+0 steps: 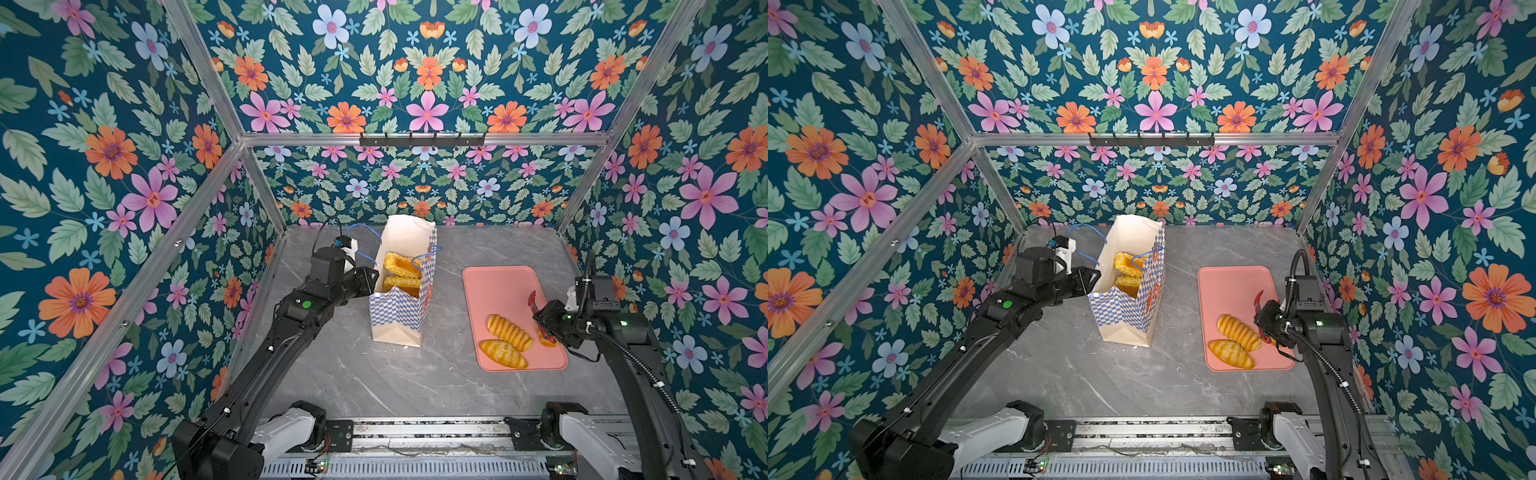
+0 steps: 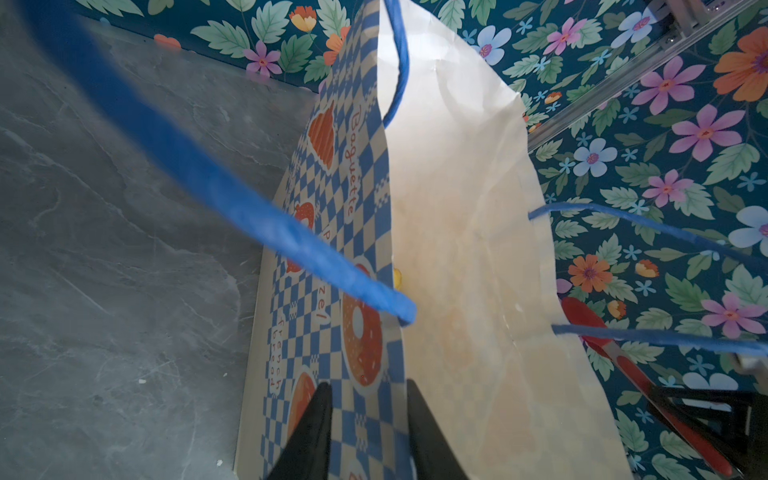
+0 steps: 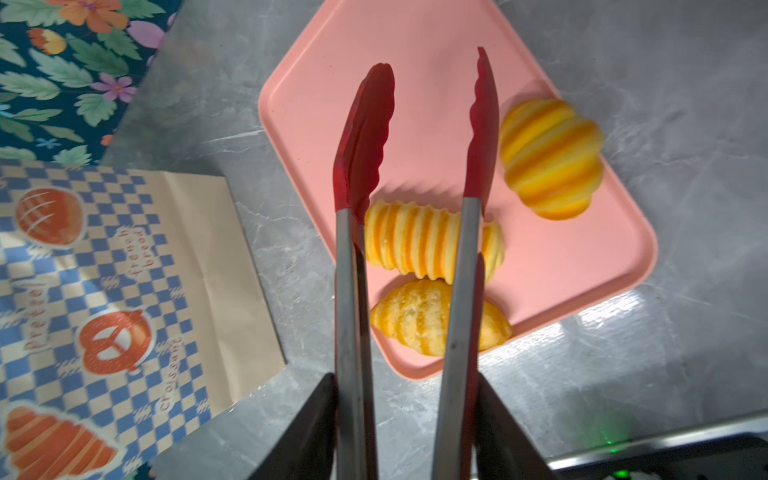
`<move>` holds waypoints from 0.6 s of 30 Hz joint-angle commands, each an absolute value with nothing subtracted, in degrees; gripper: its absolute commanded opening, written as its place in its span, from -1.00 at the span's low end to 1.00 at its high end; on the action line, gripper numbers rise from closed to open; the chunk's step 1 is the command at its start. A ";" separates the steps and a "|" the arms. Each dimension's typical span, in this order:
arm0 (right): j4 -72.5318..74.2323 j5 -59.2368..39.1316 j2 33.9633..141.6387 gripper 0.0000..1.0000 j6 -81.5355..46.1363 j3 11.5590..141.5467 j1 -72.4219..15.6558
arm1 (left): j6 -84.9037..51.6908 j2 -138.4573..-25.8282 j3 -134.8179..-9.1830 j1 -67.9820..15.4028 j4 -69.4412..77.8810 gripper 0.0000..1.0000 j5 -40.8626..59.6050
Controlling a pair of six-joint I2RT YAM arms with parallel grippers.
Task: Place the fake bread into the paper bag
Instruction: 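Move the open tongs back over the tray toward the round striped bun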
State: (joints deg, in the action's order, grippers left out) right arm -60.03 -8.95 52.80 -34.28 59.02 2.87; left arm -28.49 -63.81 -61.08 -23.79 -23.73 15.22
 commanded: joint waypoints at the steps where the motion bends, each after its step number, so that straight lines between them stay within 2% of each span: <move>1: -61.28 -3.29 53.38 -0.02 -32.90 58.97 3.25 | -26.91 -63.85 -60.09 -23.78 -21.52 -0.37 17.42; 5: -62.27 0.34 54.98 0.03 -32.44 58.85 3.68 | -26.57 -64.67 -58.91 -23.75 -19.24 -0.36 20.15; 18: -63.28 0.64 62.22 0.15 -31.99 58.91 4.55 | -25.18 -65.44 -56.75 -23.64 -14.41 -0.35 25.15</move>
State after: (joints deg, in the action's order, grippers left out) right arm -62.43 -0.51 61.30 -32.27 58.57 4.36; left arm -26.39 -65.34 -57.10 -23.73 -16.19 23.40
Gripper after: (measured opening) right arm 0.572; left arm 0.327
